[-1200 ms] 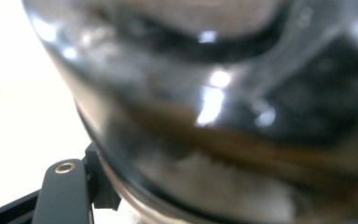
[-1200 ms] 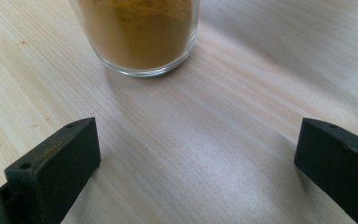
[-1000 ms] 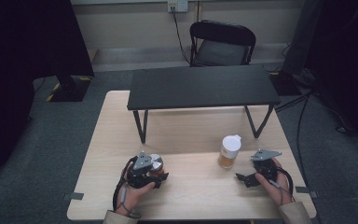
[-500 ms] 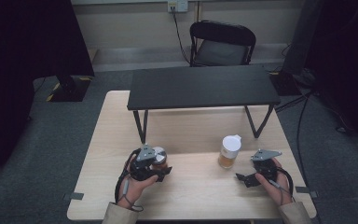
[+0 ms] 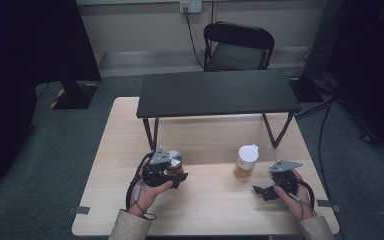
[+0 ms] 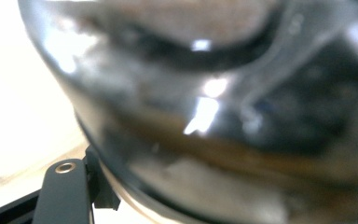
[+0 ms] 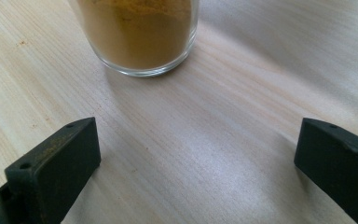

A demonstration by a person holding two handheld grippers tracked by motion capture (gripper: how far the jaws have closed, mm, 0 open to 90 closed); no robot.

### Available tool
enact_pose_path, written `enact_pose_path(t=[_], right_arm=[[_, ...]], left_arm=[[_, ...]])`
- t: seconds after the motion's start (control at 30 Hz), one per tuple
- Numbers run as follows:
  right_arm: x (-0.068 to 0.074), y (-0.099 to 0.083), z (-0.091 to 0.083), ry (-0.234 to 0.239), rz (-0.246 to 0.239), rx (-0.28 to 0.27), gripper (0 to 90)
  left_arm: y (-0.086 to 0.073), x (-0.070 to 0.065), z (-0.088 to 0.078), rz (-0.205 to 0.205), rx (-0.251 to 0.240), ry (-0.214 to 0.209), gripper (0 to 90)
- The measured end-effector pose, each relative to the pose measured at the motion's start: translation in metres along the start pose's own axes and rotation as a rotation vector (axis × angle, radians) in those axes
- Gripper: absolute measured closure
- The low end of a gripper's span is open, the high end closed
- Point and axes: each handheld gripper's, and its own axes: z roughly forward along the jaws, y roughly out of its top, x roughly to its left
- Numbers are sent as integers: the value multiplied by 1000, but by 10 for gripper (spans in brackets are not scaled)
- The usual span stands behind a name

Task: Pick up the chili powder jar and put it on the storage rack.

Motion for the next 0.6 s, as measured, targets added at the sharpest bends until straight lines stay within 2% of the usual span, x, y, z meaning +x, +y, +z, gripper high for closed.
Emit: enact_pose_path(t=[0.6], right_arm=[[0,0,0,-1,0,0,0]], left_arm=[[30,3,4,18,-2,-17,302]])
